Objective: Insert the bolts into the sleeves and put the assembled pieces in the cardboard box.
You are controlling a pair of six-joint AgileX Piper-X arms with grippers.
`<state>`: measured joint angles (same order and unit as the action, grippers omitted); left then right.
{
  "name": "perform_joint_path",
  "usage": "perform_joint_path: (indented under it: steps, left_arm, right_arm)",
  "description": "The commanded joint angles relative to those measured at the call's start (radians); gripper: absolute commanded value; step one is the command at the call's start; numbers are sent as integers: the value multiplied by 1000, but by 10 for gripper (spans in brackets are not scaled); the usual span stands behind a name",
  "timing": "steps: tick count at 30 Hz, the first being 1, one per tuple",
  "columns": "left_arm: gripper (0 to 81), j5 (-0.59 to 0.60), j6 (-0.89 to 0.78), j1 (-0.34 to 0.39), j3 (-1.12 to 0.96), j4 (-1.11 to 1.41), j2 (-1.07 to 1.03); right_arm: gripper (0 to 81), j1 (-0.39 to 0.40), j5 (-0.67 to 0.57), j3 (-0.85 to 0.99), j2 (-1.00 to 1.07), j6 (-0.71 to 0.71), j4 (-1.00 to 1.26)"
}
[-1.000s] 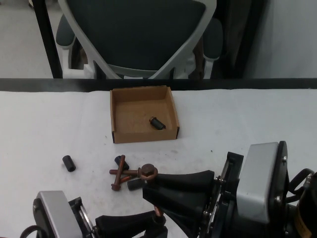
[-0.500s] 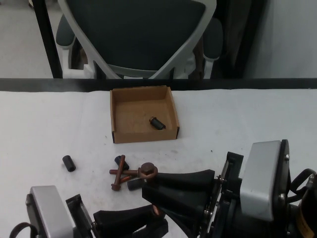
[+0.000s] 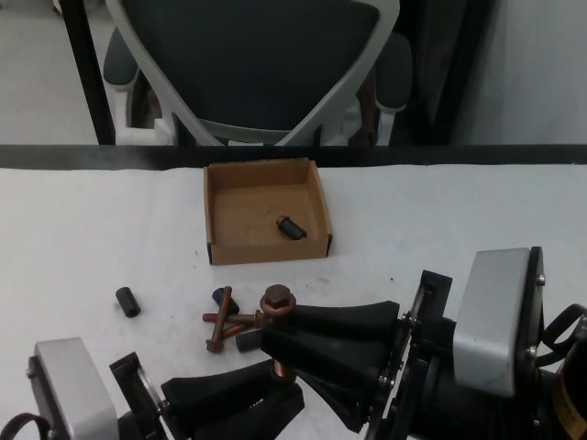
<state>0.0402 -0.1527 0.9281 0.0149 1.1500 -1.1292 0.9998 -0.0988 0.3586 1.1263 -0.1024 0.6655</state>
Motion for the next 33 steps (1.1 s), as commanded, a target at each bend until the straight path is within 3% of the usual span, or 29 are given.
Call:
perform_joint_path:
  steps: [1, 13, 26, 33]
  left_arm:
    - [8, -40, -11, 1, -15, 58, 10]
    - [8, -65, -52, 1, -15, 134, 10]
    - [8, 152, 34, 1, -15, 215, 10]
    - [8, 141, 48, 1, -15, 215, 10]
  right_arm:
    - [3, -5, 4, -1, -8, -3, -28]
    - [3, -5, -25, -1, -8, -11, -69]
    - [3, -5, -73, -1, -8, -62, -109]
    - [6, -5, -80, -1, -8, -83, -131]
